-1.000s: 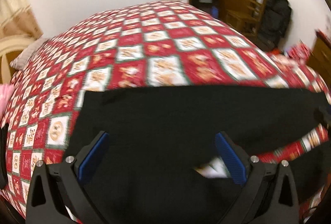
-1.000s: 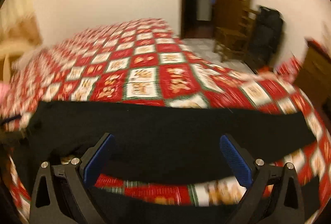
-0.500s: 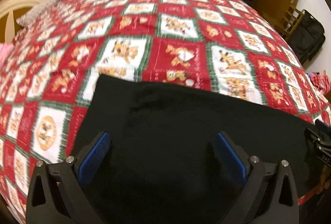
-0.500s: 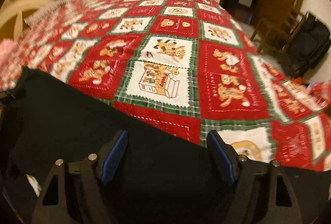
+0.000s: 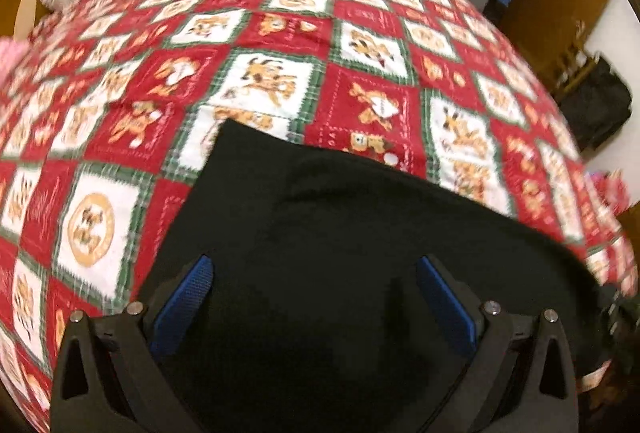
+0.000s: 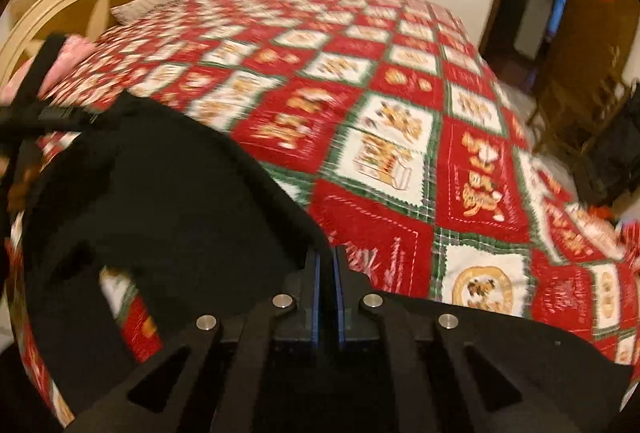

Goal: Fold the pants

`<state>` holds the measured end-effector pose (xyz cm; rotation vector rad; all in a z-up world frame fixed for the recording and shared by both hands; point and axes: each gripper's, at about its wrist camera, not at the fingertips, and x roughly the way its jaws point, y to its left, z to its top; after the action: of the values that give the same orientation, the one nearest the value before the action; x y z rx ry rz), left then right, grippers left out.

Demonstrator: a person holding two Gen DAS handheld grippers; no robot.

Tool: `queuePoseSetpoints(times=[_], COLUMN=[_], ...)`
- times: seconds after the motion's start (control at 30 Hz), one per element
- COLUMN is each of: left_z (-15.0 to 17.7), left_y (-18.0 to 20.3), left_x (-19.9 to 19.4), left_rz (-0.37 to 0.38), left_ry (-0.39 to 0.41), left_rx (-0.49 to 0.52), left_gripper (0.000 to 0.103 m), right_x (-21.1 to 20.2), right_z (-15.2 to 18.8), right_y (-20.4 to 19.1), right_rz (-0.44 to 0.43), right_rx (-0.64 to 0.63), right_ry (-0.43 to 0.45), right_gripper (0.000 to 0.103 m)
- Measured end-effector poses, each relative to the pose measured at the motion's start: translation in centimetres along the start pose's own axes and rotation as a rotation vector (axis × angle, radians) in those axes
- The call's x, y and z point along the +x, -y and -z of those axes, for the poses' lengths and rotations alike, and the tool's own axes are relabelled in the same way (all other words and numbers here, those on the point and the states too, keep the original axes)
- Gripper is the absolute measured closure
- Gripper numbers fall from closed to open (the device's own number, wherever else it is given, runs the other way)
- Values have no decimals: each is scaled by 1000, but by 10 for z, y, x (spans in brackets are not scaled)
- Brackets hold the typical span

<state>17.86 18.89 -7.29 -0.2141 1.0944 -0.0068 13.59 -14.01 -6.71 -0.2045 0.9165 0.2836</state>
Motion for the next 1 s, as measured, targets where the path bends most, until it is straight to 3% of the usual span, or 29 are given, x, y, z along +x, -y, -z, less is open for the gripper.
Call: queuePoseSetpoints(times=[0.2, 0.4, 0.63, 0.73, 0.8, 0.83, 0.87, 1.0], left_z=[-11, -27, -34, -28, -25, -25, -25, -24], left_y=[8, 25, 37, 31, 26, 23, 19, 3], left_x=[-12, 13, 29, 38, 30, 27, 24, -5], left_rz=[60, 70, -13, 3, 19, 63, 115, 235], left_ry=[5, -88, -116, -143, -99, -85, -82, -17], left_rx=[-32, -80, -64, -79, -87, -96, -110, -141], left_gripper=[0, 0, 3, 31, 46, 69, 80, 87], right_x=[-33, -32, -38, -45, -51, -56, -61, -93], right_z=[38, 66, 70, 67, 63, 60, 58, 50], right_y=[-36, -70, -63, -59, -57, -55, -53, -53], right_rz=[-19, 60, 48, 34, 26, 22, 18, 0], right_rx=[-118, -256, -212, -172, -149, -134, -119, -88], right_ry=[50, 71, 99, 115, 137, 148, 161, 220], right_gripper=[98, 98, 98, 98, 98, 98, 98, 98])
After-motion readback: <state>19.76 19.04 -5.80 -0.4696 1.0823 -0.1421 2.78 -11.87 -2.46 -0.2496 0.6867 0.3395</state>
